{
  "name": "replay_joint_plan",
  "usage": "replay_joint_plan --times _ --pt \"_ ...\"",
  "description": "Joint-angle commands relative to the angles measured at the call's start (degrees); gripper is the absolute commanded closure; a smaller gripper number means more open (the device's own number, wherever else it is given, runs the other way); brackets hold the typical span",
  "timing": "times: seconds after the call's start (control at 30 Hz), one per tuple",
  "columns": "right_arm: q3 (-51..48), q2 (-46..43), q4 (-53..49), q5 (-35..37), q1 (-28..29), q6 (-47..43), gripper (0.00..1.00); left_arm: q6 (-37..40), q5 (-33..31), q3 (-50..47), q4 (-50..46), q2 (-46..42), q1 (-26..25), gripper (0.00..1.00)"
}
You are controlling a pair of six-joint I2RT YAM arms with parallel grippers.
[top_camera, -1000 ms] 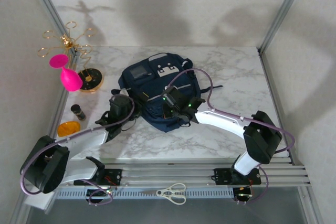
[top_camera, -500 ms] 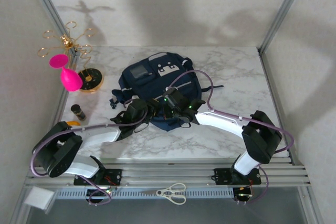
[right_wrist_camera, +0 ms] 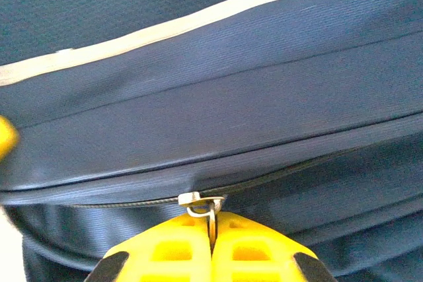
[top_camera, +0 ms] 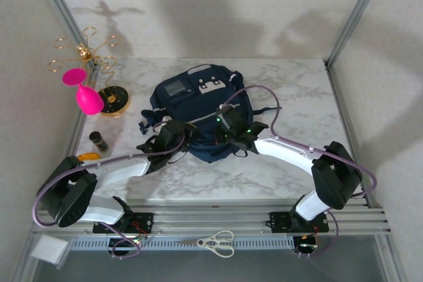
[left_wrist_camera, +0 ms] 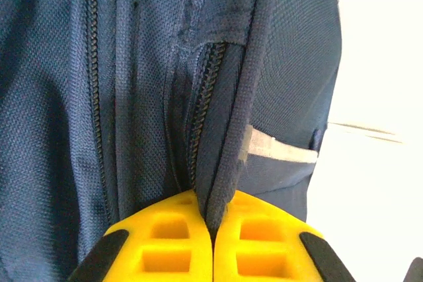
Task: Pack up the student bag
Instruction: Zip the student bag at the center of the table.
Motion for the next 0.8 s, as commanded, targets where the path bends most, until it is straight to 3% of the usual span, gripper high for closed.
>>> replay_joint_plan --times 0.0,0.17,0.43,0.77 --pt "-1.4 -2.8 -6.8 5.1 -4.4 -1.6 1.0 5.3 -8.3 -3.0 -6.6 -4.5 6.0 1.0" --pt "-0.8 -3.7 -6.9 2.7 -8.5 -4.2 1.0 13.4 -6.1 -4.6 -12.3 -9.0 12.7 1.0" --pt "1.7 -1.1 -6.1 0.3 -11.7 -9.0 1.0 25.3 3.3 -3.9 -14.5 -11.6 24.5 1.0" --pt "5.6 6.2 0.0 -2.6 -16.7 -13.9 1.0 33.2 7.8 -0.1 -16.1 -8.2 28.7 1.0"
